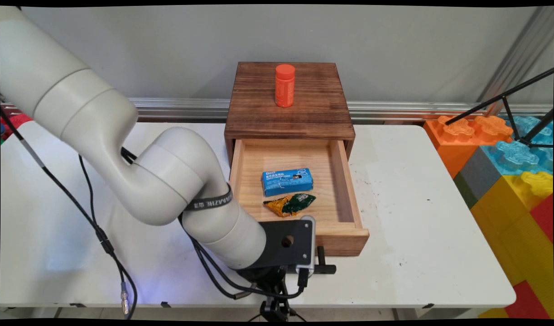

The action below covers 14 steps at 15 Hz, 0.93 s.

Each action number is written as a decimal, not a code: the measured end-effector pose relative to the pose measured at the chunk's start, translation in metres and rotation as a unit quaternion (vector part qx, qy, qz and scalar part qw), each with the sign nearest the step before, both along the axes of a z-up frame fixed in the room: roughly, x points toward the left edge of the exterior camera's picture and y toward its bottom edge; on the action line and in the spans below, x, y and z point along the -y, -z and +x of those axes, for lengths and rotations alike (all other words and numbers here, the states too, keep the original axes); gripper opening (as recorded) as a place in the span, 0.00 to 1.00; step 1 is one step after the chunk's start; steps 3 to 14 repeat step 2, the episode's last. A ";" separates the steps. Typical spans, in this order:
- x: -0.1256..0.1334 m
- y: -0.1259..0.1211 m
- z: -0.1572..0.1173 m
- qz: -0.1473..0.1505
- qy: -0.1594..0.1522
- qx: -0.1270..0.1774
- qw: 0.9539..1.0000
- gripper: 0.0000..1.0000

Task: Open the drawer

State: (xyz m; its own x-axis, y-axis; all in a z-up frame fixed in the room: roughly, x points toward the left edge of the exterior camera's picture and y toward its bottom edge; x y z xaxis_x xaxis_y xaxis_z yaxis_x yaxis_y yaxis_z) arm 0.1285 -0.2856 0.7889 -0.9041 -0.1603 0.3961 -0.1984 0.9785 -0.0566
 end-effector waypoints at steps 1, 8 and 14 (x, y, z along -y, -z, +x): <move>-0.002 -0.001 0.000 -0.001 0.001 -0.001 1.000 1.00; -0.004 -0.002 0.000 -0.002 0.003 -0.001 1.000 1.00; -0.004 -0.002 0.000 -0.002 0.003 -0.001 1.000 1.00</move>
